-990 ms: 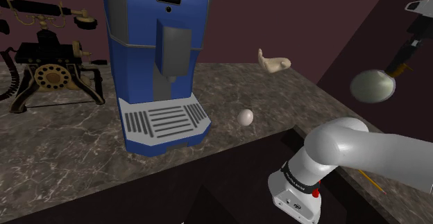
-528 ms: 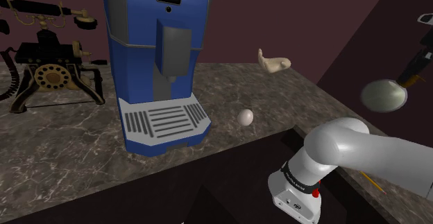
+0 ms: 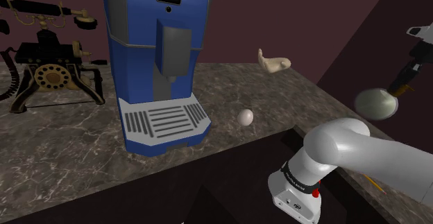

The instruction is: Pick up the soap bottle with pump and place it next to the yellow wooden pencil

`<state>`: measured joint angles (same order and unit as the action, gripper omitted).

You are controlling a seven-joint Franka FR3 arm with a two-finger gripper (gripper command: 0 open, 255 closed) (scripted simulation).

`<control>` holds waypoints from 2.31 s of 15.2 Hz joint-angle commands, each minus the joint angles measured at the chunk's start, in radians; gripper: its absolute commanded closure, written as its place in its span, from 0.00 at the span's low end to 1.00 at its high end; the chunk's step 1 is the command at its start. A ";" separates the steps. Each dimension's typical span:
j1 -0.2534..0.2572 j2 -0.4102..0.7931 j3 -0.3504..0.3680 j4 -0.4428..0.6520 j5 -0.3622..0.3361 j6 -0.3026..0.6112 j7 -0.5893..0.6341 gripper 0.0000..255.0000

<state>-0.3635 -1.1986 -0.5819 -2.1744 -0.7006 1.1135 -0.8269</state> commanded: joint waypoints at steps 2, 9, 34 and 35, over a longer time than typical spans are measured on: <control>-0.010 -0.031 -0.013 -0.052 -0.014 0.022 0.008 1.00; -0.032 -0.092 -0.051 -0.160 -0.050 0.070 0.024 1.00; -0.118 -0.250 -0.234 -0.457 -0.224 0.218 0.055 1.00; -0.118 -0.250 -0.234 -0.457 -0.224 0.218 0.055 1.00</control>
<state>-0.4810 -1.4480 -0.8153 -2.6296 -0.9240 1.3305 -0.7717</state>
